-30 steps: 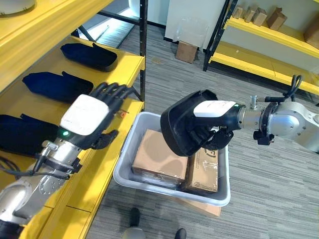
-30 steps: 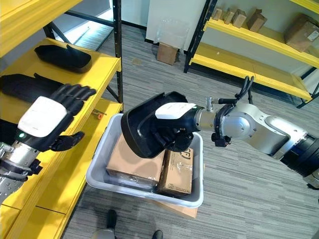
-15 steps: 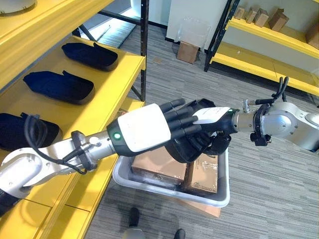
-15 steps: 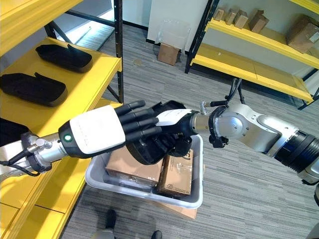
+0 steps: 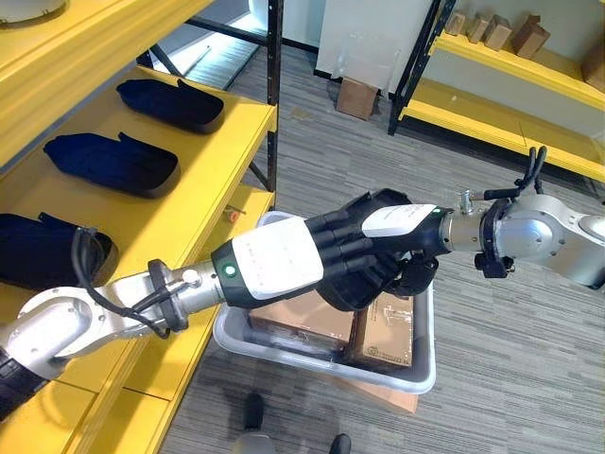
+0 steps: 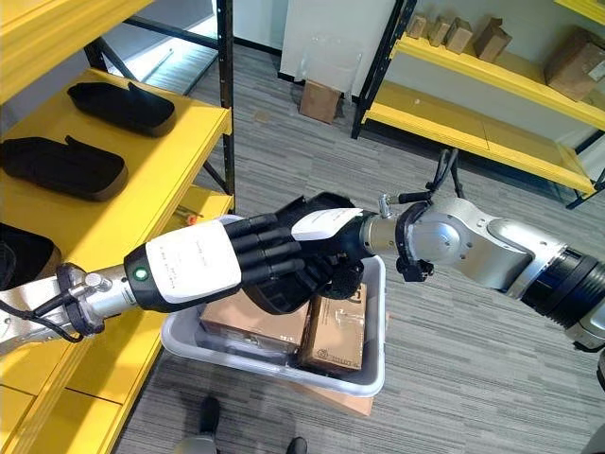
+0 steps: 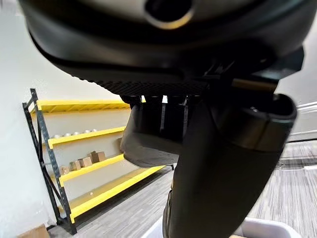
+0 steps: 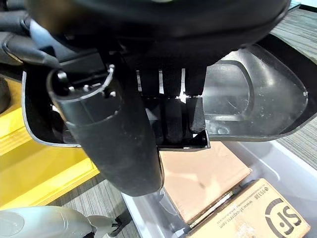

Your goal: Move parts from the plastic box to the shelf.

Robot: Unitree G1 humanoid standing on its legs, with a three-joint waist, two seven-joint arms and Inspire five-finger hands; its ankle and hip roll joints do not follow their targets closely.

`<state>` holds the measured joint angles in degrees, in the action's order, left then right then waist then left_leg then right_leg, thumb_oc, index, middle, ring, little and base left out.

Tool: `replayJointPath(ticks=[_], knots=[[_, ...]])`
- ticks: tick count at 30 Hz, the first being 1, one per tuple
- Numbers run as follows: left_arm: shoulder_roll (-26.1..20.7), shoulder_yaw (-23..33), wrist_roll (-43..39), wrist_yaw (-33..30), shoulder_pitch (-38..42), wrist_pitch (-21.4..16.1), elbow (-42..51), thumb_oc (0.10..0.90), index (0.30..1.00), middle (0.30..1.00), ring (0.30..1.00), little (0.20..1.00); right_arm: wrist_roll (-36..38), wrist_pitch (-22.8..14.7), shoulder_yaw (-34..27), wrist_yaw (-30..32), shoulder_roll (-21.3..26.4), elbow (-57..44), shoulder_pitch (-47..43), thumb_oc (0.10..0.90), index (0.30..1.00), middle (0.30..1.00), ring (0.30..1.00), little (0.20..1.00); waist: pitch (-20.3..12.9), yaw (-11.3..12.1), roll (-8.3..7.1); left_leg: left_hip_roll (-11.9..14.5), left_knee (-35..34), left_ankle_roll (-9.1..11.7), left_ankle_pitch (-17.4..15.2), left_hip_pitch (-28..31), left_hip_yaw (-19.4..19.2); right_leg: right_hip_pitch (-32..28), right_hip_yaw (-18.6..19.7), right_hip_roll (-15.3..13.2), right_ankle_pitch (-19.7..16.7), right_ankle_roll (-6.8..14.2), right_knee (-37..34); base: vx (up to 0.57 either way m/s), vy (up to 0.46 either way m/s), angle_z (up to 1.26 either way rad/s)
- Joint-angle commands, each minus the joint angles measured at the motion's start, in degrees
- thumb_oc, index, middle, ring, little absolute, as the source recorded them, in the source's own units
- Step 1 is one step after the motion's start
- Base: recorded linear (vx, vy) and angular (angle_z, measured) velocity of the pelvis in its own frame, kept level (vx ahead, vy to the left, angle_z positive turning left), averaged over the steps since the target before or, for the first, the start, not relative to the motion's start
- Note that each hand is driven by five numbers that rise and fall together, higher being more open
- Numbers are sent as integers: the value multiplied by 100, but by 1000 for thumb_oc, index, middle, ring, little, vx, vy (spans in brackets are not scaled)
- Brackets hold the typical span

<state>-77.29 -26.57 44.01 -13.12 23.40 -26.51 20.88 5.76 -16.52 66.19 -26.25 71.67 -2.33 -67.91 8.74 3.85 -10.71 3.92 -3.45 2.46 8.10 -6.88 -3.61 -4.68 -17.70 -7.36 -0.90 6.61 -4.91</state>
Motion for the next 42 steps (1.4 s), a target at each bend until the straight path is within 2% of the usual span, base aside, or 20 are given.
replayJointPath(ticks=[1, 12, 18, 34, 42], knots=[[155, 666, 77, -200, -296, 203, -230, 900, 1000, 1000, 1000, 1000, 516, -153, -540, 341, 44, -58, -288, 400, 300, 300, 300, 300, -628, 1, -220, 244, -138, 210, -516, 475, 84, -83, 70, 61, 166, 285, 362, 0, 0, 0], [658, 536, 134, -159, -370, 291, -519, 900, 1000, 1000, 1000, 1000, 566, -111, -724, 362, -362, 56, -246, 400, 300, 300, 300, 300, -658, -91, -286, 273, -141, 198, -571, 578, 3, -106, 156, 69, 182, 260, 358, 1, 1, -2], [917, 303, 83, -131, -87, 303, -565, 900, 1000, 1000, 1000, 1000, 650, -85, -769, 367, -635, 103, -286, 400, 300, 300, 300, 300, -690, -160, -325, 295, -145, 196, -586, 605, -33, -100, 206, 77, 197, 243, 361, -2, -1, -3], [1257, -299, 95, -58, 492, 285, -575, 900, 1000, 1000, 1000, 1000, 711, -64, -764, 419, -980, 157, -439, 400, 300, 300, 300, 300, -731, -237, -428, 341, -150, 197, -621, 670, -78, -113, 301, 122, 186, 226, 344, -3, -3, -2], [1351, -788, 71, 133, 900, 182, -451, 900, 1000, 1000, 1000, 1000, 722, -48, -730, 433, -1084, 174, -539, 400, 300, 300, 300, 300, -764, -299, -447, 353, -152, 193, -630, 671, -101, -100, 333, 121, 160, 225, 322, -6, -1, -4]])
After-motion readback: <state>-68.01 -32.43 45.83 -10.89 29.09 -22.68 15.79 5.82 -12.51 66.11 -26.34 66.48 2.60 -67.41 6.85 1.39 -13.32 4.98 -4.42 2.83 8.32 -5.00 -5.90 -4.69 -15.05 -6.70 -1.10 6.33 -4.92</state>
